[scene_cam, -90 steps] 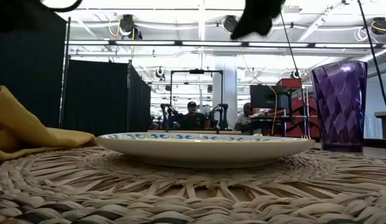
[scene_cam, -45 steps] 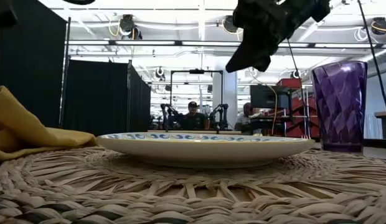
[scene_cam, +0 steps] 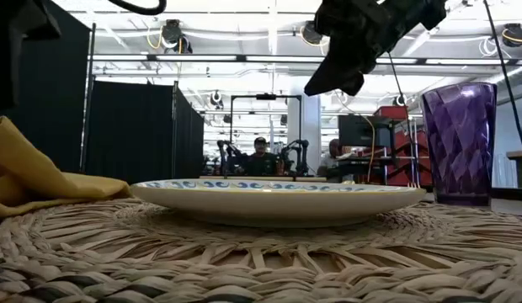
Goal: Set table place
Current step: Adjust the folded yellow table napkin
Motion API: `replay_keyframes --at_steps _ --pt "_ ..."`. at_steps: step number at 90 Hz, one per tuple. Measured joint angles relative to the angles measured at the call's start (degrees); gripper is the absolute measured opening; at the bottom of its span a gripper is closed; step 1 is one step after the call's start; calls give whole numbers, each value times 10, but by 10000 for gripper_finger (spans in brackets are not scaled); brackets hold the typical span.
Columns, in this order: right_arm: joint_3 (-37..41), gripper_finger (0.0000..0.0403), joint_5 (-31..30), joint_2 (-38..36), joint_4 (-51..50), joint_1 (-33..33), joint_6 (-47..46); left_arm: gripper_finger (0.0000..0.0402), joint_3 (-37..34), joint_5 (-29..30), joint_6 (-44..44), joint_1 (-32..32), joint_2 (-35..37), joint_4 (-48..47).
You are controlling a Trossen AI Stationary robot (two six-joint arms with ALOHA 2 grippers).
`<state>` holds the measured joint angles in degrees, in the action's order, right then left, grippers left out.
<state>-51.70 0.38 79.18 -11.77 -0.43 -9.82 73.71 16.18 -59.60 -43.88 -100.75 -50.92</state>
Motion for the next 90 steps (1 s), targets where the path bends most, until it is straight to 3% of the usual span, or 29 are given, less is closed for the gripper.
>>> replay_keyframes --at_steps 71,78,90 --pt "10 27 -4 0 3 28 -39 118 0 21 -14 -2 -68 15" --pt "10 27 -3 0 5 27 -31 97 0 24 -15 -2 -68 3" --pt "10 27 -5 0 5 23 -25 18 0 24 -15 -2 -68 -7"
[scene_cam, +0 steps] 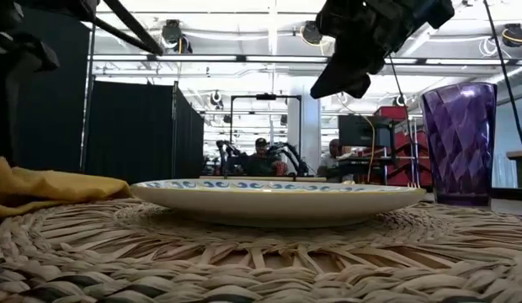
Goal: Set table place
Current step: Adjust the folded yellow table napkin
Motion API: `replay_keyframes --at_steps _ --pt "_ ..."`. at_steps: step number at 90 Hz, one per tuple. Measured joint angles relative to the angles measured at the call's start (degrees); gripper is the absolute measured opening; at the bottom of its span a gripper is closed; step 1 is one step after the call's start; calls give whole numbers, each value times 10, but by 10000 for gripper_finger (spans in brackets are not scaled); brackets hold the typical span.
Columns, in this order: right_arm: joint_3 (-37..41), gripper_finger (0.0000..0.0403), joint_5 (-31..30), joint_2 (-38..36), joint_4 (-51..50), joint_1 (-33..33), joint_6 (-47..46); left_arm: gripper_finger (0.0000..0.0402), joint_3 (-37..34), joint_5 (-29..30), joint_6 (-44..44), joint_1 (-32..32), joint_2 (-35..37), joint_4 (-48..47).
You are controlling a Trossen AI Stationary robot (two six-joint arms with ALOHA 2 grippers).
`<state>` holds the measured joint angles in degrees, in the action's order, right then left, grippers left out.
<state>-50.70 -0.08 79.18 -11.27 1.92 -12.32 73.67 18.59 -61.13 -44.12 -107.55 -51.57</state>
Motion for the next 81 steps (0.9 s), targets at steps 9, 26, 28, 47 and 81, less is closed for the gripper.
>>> replay_keyframes --at_steps 9,26,28,47,81 --pt "0 27 0 0 0 -8 5 4 0 1 0 0 0 0" --pt "0 27 -1 0 0 -20 10 0 0 -1 -17 -4 0 -36" --pt "0 27 -1 0 0 -21 10 0 0 -1 -24 -6 0 -47" --pt "0 27 -1 0 0 -31 23 0 0 -22 -93 -34 2 -144" --pt "0 27 2 0 15 -49 22 0 0 42 -223 -63 79 -241"
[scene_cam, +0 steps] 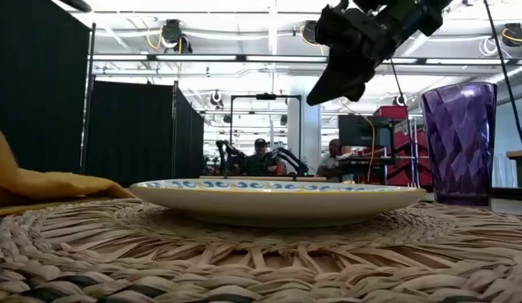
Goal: Set table place
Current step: Adjust the folded yellow table napkin
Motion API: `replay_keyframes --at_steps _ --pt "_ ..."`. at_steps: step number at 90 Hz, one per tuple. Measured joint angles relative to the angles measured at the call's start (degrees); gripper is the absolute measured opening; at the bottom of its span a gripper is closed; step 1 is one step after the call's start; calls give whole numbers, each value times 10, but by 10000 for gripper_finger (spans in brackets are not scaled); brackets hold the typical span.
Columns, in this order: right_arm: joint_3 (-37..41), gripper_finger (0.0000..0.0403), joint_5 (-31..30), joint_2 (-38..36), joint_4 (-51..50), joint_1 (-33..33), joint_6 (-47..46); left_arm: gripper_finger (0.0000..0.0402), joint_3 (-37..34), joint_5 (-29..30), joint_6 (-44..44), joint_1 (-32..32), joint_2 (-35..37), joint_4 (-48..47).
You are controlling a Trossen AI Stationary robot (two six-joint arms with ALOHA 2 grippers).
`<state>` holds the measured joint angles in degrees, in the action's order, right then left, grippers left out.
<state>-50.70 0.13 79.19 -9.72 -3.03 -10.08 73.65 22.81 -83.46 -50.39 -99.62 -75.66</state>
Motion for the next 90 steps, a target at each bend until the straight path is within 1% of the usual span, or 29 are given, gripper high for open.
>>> replay_keyframes --at_steps 5,12,22,32,43,48,57,65,70,76,90 --pt "0 27 5 4 25 5 -4 0 0 0 -3 0 7 -15" --pt "0 27 37 19 69 17 -4 0 0 0 -5 0 12 -29" --pt "0 27 60 57 139 35 -4 0 0 -1 -23 -1 12 -47" --pt "0 27 60 115 201 51 -10 0 0 -2 -51 -8 12 -54" --pt "-1 27 61 195 282 72 -19 0 0 -3 -95 -25 12 -85" --pt "-12 27 63 231 306 80 -37 0 0 -7 -118 -34 12 -99" --pt "-56 27 70 285 332 92 -72 0 0 -18 -145 -49 12 -117" --pt "-112 27 99 326 335 101 -73 0 0 -33 -164 -60 12 -126" --pt "-153 27 107 351 329 110 -72 0 0 -39 -179 -68 12 -133" --pt "-203 27 109 380 313 120 -71 0 0 -43 -199 -80 12 -143" --pt "-307 27 110 452 238 141 -63 0 0 -53 -236 -106 12 -144"
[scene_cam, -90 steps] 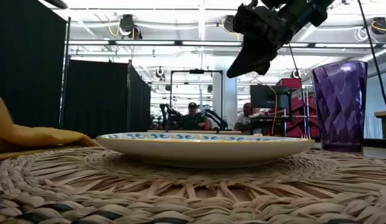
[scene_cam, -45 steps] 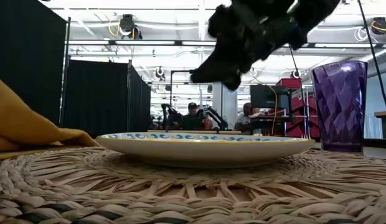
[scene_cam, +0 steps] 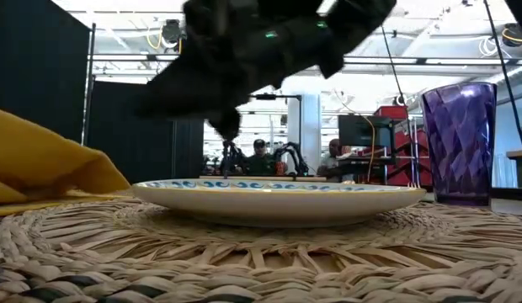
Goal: Set table place
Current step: Adjust the folded yellow table napkin
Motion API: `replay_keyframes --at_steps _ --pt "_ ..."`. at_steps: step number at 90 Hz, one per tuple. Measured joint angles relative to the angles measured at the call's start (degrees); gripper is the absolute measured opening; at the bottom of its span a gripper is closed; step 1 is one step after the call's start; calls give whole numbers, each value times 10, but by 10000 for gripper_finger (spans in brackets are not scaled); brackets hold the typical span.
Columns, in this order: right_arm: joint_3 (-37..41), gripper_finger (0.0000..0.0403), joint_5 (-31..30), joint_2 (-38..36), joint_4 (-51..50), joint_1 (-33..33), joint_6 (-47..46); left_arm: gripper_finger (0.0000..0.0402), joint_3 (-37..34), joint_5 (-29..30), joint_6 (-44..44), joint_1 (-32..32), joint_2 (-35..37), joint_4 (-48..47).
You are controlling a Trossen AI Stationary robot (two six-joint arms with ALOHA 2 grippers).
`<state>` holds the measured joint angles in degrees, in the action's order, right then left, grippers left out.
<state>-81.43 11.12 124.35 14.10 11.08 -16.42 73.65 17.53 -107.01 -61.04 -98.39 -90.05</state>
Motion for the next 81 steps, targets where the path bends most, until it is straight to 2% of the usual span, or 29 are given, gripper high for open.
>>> replay_keyframes --at_steps 12,33,56,81 --pt "-69 27 13 52 -22 10 -3 0 0 -23 -26 -20 0 1" --pt "-163 27 10 105 -52 10 -7 0 0 -25 -67 -49 0 0" --pt "-212 15 -22 147 -66 10 -14 0 0 -29 -95 -71 0 0" --pt "-252 1 -24 191 -57 10 -34 0 -10 -27 -127 -100 0 0"
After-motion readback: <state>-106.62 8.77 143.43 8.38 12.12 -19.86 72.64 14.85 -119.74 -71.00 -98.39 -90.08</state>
